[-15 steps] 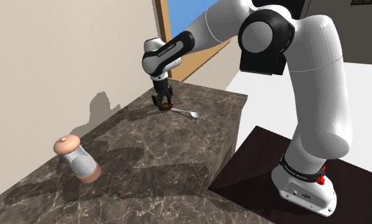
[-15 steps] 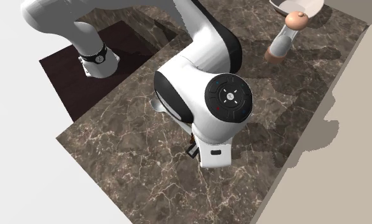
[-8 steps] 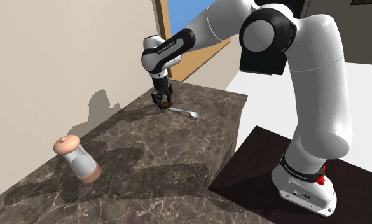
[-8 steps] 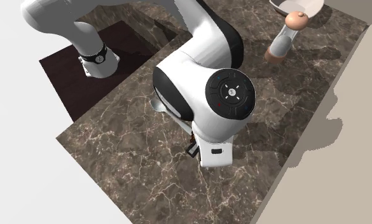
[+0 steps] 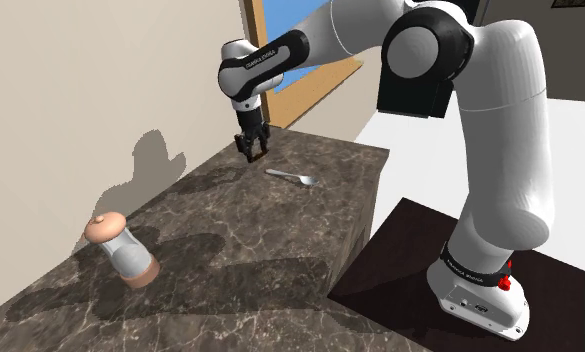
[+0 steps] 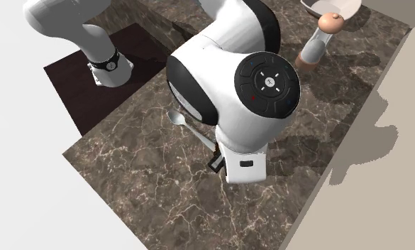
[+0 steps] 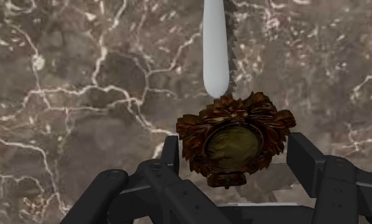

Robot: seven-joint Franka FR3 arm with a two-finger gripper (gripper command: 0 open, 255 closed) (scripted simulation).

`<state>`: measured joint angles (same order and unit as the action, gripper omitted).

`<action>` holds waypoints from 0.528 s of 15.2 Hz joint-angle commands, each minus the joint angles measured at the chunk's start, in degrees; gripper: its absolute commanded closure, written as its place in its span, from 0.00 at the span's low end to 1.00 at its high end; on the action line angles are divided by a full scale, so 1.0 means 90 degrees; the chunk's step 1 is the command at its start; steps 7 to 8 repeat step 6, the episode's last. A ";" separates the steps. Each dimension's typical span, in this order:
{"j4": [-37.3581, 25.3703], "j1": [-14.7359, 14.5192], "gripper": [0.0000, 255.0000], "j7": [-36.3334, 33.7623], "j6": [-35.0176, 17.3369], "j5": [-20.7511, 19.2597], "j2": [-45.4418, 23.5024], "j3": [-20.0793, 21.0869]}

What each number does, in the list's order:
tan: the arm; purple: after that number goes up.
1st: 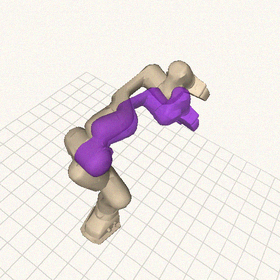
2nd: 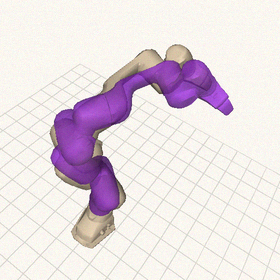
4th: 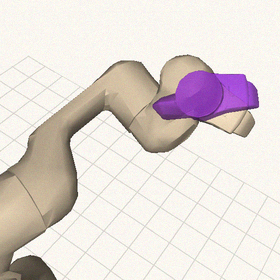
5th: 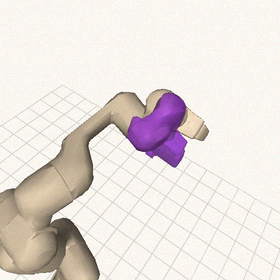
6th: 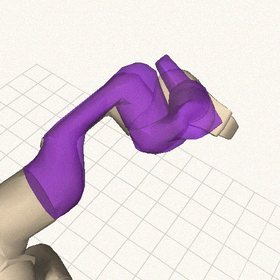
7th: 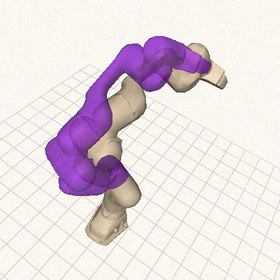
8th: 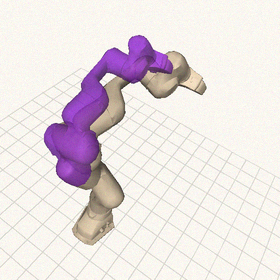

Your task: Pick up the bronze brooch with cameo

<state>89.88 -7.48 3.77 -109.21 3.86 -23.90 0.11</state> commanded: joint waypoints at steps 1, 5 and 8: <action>-0.0098 0.0003 1.00 -0.0007 0.0173 -0.0004 0.0072 -0.0002; -0.0282 0.0004 1.00 -0.0021 0.0415 -0.0008 0.0131 -0.0003; -0.0283 0.0004 1.00 -0.0021 0.0416 -0.0008 0.0130 -0.0003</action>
